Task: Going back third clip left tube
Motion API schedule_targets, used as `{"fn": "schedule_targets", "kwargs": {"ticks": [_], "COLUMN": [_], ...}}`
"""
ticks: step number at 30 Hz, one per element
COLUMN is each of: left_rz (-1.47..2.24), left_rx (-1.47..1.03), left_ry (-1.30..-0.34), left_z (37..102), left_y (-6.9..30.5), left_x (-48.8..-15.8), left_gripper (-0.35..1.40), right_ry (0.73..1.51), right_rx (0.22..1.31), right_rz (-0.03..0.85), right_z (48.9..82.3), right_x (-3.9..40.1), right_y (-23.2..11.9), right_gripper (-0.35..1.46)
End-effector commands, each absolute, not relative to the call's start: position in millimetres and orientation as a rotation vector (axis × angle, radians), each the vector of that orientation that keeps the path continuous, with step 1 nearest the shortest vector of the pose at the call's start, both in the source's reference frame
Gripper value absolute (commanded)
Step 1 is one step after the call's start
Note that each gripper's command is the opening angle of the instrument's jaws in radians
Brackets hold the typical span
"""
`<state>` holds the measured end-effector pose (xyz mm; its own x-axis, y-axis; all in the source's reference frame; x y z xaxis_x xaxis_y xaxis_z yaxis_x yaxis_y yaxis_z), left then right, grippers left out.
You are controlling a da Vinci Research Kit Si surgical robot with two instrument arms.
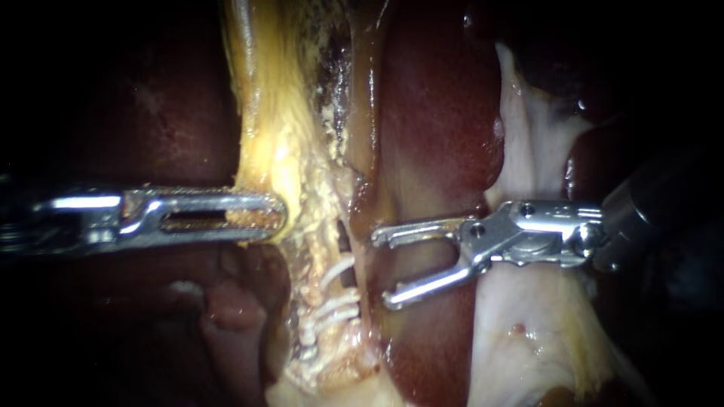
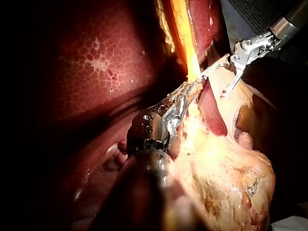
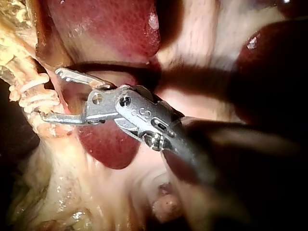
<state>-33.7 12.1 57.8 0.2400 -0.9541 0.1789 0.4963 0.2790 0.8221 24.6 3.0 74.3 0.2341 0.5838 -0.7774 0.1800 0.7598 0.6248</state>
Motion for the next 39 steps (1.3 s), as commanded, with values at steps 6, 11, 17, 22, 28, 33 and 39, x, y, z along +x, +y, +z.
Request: {"fn": "schedule_targets", "kwargs": {"ticks": [6, 11, 17, 22, 28, 33, 39], "left_rz": [-1.118, -1.117, -1.115, -1.117, -1.117, -1.114, -1.113], "left_rx": [0.717, 0.716, 0.713, 0.705, 0.711, 0.711, 0.717], "left_ry": [-0.781, -0.781, -0.783, -0.782, -0.747, -0.738, -0.737], "left_z": [57.9, 58.3, 59.2, 61.7, 65.2, 66.1, 65.9], "left_y": [12.1, 12.1, 12.0, 11.3, 11.2, 11.7, 11.6], "left_x": [-33.7, -33.7, -33.8, -34.6, -35.7, -36.4, -37.0], "left_gripper": [-0.35, -0.35, -0.35, -0.35, -0.35, -0.35, -0.35], "right_ry": [1.368, 1.393, 1.39, 1.39, 1.392, 1.393, 1.394], "right_rx": [0.672, 0.6, 0.529, 0.524, 0.522, 0.517, 0.513], "right_rz": [0.278, 0.253, 0.244, 0.243, 0.235, 0.23, 0.226], "right_z": [72.5, 69.8, 67.7, 67.7, 67.8, 67.8, 67.6], "right_x": [23.2, 21.7, 20.4, 20.2, 20.3, 20.4, 20.4], "right_y": [3.9, 5.3, 6.4, 6.4, 6.3, 6.3, 6.3], "right_gripper": [0.6, 0.6, 0.6, 0.6, 0.6, 0.6, 0.6]}}
